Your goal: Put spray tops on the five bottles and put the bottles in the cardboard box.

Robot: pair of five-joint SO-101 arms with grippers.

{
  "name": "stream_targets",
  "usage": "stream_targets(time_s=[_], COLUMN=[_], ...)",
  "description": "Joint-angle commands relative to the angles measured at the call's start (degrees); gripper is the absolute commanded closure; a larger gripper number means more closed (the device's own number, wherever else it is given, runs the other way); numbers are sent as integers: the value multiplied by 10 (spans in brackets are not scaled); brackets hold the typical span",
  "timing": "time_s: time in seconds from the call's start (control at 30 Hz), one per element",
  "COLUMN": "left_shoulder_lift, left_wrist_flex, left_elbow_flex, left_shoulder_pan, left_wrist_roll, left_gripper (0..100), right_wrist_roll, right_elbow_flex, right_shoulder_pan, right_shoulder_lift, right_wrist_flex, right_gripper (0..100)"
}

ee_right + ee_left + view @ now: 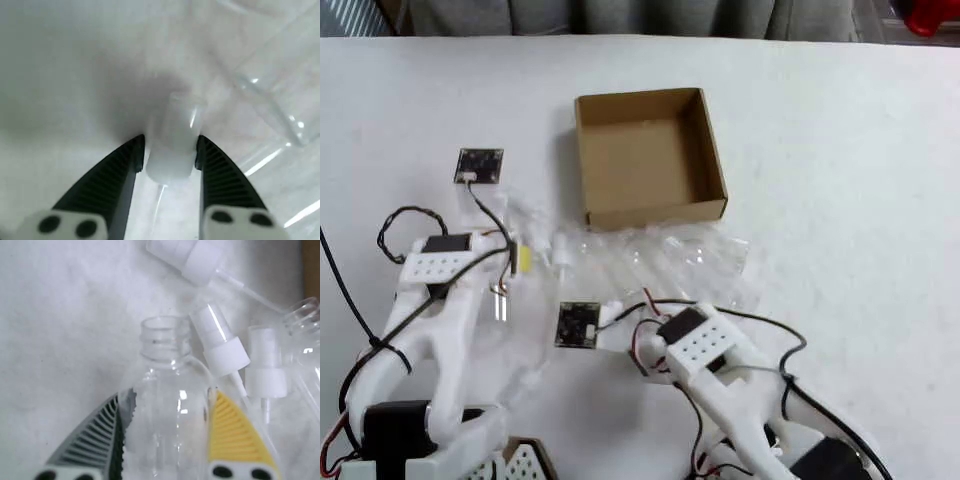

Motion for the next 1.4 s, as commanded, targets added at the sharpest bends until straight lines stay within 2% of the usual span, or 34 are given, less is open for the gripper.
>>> stream_targets(time_s=[0.0,0.07,0.2,0.33,0.47,0.7,0.93,1.17,1.37], left_shoulder_lift=[-27,-27,-27,-27,-27,-27,-33,-95,-245], left_wrist_flex=[-15,-15,-15,-15,-15,-15,-7,131,161], left_elbow_flex=[-4,-4,-4,-4,-5,-4,-5,-80,-79], left_shoulder_pan=[-2,-2,-2,-2,-2,6,7,5,7], left_wrist_roll=[-1,-1,-1,-1,-1,-1,0,4,2], left_gripper=[978,978,978,978,978,978,979,979,976], right_wrist_roll=[4,4,1,-2,-47,-134,-142,-142,-141], right_elbow_flex=[-43,-47,-47,-47,-51,-164,-280,-409,-461], right_shoulder_pan=[17,21,25,31,36,76,124,122,125], right_shoulder_lift=[30,36,37,38,36,-31,-151,-246,-298], right_wrist_flex=[-7,-7,-9,-7,-1,170,326,473,480], right_gripper=[865,877,991,983,981,981,981,981,981])
